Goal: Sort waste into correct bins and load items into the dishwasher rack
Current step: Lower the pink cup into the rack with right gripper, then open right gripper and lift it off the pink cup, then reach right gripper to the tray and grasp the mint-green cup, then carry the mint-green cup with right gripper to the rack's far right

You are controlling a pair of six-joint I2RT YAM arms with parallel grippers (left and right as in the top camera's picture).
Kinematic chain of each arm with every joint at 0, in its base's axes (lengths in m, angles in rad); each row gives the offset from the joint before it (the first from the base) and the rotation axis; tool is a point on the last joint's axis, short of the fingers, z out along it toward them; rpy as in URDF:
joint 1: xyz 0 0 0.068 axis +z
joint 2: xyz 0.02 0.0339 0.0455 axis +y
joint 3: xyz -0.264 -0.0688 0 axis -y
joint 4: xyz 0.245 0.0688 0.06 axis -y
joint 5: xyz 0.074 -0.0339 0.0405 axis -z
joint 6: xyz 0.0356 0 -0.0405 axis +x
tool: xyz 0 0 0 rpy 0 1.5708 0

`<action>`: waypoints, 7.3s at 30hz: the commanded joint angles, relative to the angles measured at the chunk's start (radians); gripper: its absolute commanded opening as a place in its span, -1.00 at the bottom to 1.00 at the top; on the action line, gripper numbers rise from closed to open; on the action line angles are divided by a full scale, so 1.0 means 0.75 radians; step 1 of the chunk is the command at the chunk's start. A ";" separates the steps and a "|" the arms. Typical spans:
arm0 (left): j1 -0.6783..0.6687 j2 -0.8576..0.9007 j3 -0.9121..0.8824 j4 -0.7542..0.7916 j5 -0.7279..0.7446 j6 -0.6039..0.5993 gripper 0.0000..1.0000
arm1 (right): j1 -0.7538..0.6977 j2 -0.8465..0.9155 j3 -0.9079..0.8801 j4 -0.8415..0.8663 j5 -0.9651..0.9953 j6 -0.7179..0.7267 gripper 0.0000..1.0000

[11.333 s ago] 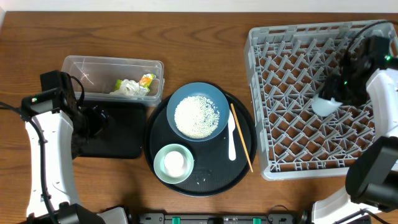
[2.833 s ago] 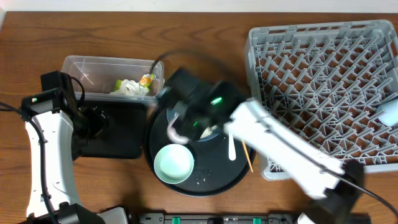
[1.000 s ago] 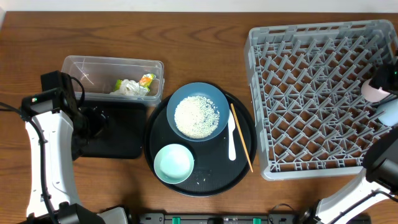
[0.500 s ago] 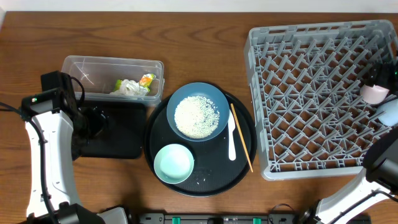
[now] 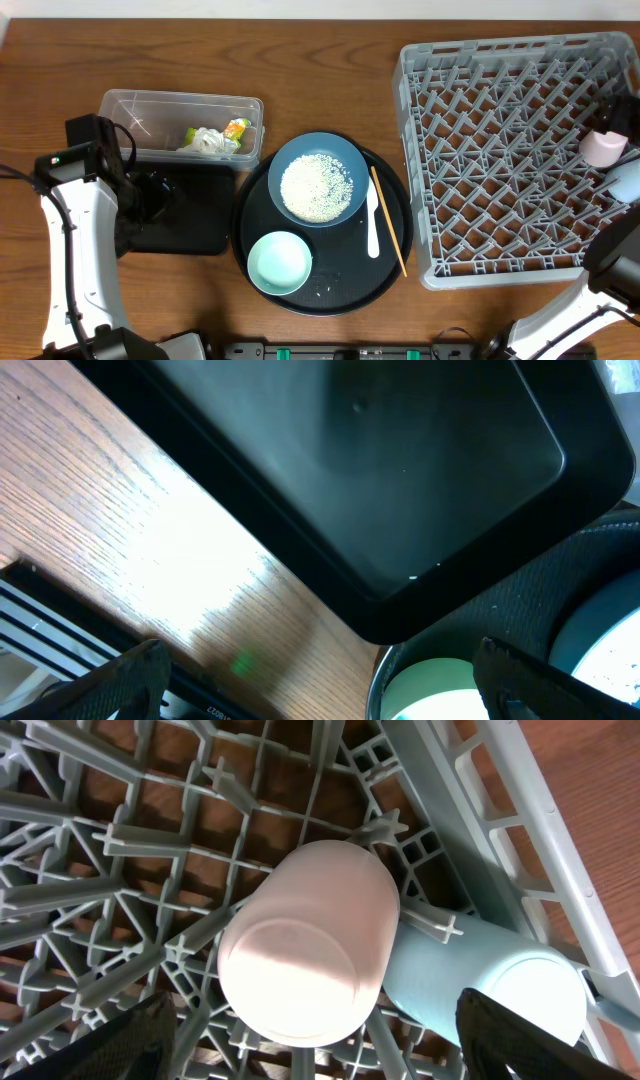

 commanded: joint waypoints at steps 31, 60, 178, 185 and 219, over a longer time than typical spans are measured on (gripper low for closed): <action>0.004 0.007 -0.009 -0.008 -0.011 -0.007 0.96 | 0.031 -0.011 0.044 0.037 0.008 0.047 -0.78; 0.004 0.007 -0.009 -0.008 -0.011 -0.007 0.96 | 0.044 0.044 0.042 0.068 -0.057 0.056 -0.92; -0.169 0.007 -0.009 0.007 -0.111 0.028 0.96 | 2.100 -0.306 -1.058 0.628 -0.102 1.054 -0.01; -0.169 0.007 -0.009 0.007 -0.111 0.028 0.96 | 2.100 -0.211 -1.058 0.657 -0.143 1.072 -0.04; -0.169 0.007 -0.009 0.007 -0.110 0.028 0.96 | 1.762 -0.818 -0.993 0.344 0.265 0.672 -0.98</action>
